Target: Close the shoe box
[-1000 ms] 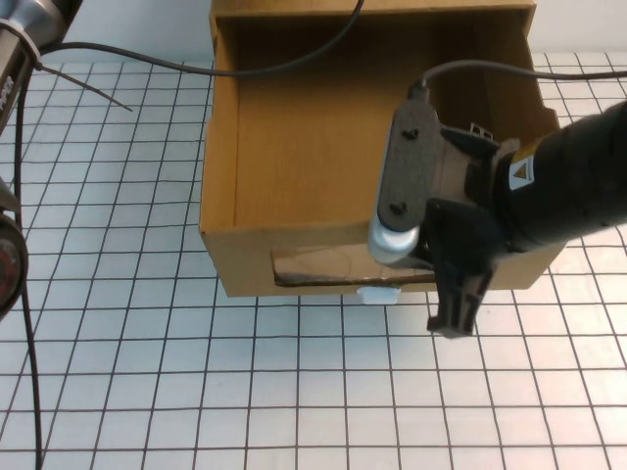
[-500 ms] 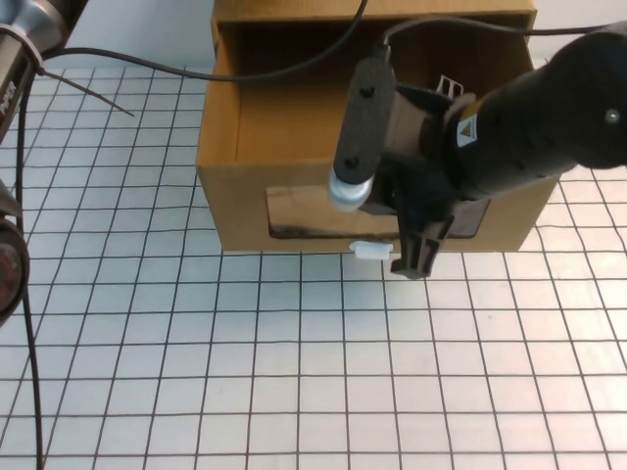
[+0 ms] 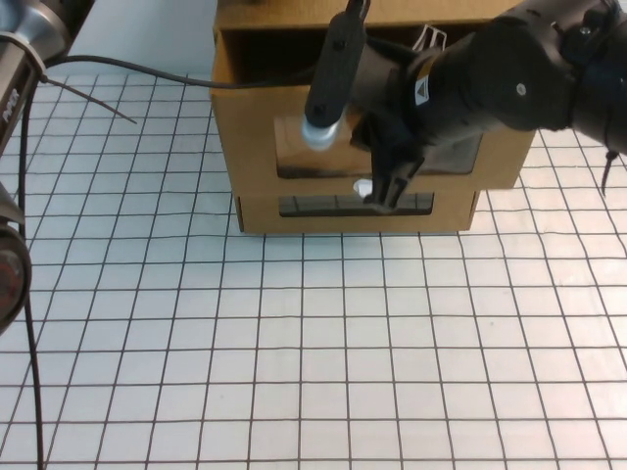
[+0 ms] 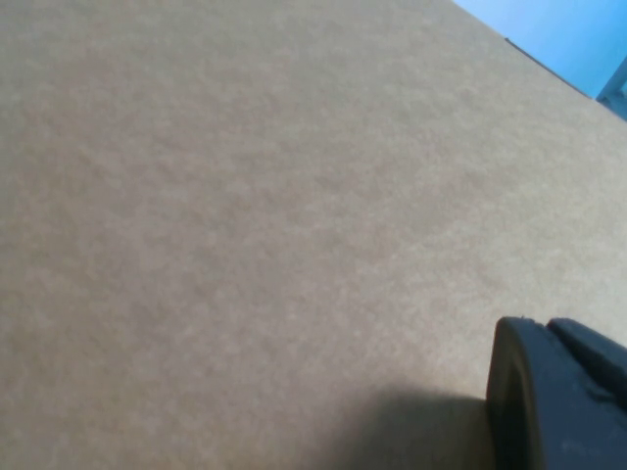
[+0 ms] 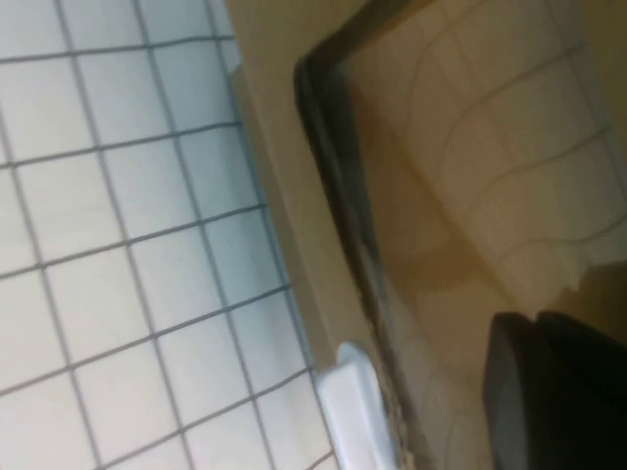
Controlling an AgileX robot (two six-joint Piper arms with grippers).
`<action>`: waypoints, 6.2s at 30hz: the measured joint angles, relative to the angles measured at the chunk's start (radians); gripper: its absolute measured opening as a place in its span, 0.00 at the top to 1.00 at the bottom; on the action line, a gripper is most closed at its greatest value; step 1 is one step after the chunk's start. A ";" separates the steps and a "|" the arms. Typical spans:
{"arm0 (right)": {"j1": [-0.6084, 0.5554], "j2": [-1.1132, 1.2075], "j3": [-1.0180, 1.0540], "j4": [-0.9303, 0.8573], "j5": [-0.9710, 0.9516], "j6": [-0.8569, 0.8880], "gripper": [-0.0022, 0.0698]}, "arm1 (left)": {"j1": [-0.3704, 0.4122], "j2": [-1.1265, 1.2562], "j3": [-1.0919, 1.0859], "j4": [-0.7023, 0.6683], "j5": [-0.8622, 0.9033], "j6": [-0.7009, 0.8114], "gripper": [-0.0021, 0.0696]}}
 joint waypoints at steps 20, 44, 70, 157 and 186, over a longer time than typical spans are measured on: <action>-0.091 0.220 -0.256 0.066 -0.094 0.004 0.99 | 0.000 0.000 0.000 -0.015 0.004 0.000 0.97; -0.101 -0.093 0.058 0.193 0.038 0.099 0.99 | 0.000 -0.028 0.000 0.021 0.043 0.040 0.97; -0.248 0.086 0.034 -0.026 -0.187 0.445 0.99 | 0.000 -0.034 0.000 0.115 0.014 0.040 0.97; -0.238 -1.069 0.987 0.880 -0.384 -0.309 0.99 | -0.011 -1.713 1.944 0.656 -0.209 -0.322 0.97; -0.726 -1.752 1.563 0.056 -0.429 0.725 0.99 | -0.011 -1.713 1.944 0.658 -0.205 -0.322 0.97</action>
